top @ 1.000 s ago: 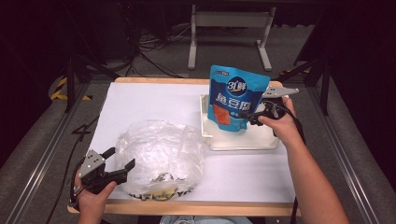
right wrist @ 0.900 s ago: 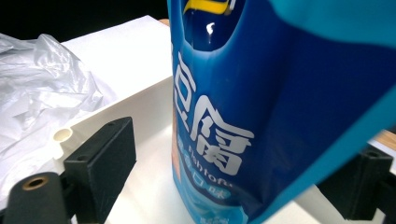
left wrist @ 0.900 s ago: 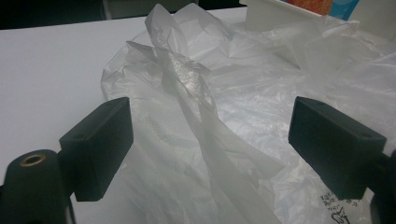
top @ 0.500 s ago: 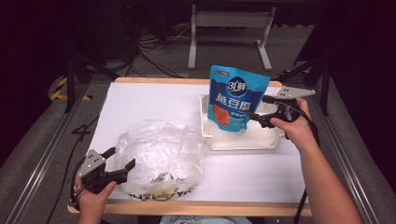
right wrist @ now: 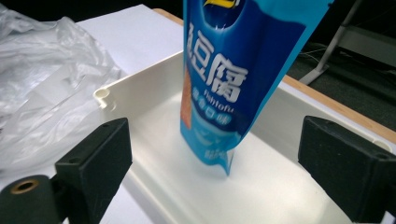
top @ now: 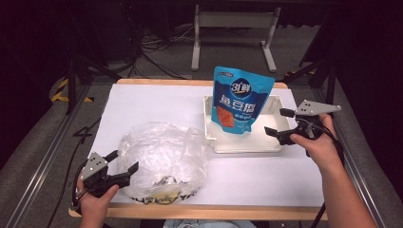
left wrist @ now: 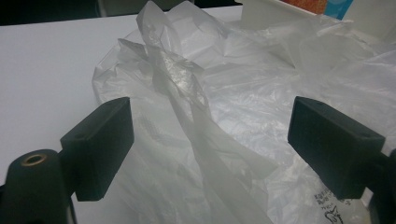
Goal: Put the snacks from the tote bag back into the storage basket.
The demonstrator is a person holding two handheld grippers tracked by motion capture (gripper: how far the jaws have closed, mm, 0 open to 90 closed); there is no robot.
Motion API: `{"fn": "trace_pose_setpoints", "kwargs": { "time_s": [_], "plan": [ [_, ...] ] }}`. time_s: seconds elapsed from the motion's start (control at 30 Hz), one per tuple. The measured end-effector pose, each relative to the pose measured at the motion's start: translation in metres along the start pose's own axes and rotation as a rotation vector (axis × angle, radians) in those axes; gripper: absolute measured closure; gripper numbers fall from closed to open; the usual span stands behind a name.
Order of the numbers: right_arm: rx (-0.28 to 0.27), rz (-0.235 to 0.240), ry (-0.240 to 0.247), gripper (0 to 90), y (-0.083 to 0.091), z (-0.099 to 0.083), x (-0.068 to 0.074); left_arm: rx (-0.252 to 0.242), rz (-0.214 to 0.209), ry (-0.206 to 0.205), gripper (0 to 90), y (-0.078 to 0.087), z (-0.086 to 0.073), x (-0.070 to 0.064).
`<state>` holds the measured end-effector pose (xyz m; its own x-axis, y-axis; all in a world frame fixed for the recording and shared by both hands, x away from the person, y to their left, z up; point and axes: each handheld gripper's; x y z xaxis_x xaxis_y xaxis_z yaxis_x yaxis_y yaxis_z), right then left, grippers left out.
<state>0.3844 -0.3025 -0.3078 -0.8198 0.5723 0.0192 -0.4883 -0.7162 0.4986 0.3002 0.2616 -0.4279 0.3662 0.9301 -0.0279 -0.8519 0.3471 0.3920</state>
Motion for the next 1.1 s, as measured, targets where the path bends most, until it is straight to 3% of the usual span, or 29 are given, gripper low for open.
{"fn": "trace_pose_setpoints", "kwargs": {
  "time_s": [0.13,0.27,0.47,0.7,0.77,0.93,1.1],
  "plan": [
    [0.029,0.032,-0.007,10.4,0.012,-0.009,0.01,0.0,0.004,-0.001,15.4,0.0,0.0,-0.001],
    [-0.003,0.053,-0.014,10.3,0.019,-0.023,0.02,0.0,0.01,-0.017,15.4,0.0,0.001,-0.003],
    [0.0,0.065,-0.016,9.7,0.019,-0.035,0.028,-0.005,0.017,-0.057,15.4,0.001,0.002,-0.008],
    [0.017,0.078,-0.011,7.1,0.012,-0.053,0.039,-0.007,0.017,-0.055,15.3,0.002,0.001,-0.006],
    [-0.009,0.104,-0.019,6.1,0.009,-0.06,0.041,-0.008,0.02,-0.053,15.1,0.002,0.001,-0.006],
    [-0.046,0.063,-0.045,5.8,0.003,-0.075,0.043,-0.003,0.023,-0.054,15.1,0.002,0.001,-0.007],
    [-0.019,0.051,-0.042,5.8,-0.003,-0.087,0.042,-0.003,0.02,-0.054,15.1,0.002,0.001,-0.007]
  ]
}}
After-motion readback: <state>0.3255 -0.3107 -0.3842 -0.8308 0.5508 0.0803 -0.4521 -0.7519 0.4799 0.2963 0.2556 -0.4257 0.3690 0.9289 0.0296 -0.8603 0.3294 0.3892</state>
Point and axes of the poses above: each handheld gripper's, and its own axes: y roughly backward along the jaws, z roughly out of its top, x roughly to its left, and after that the axes turned 12 degrees about z, right-handed
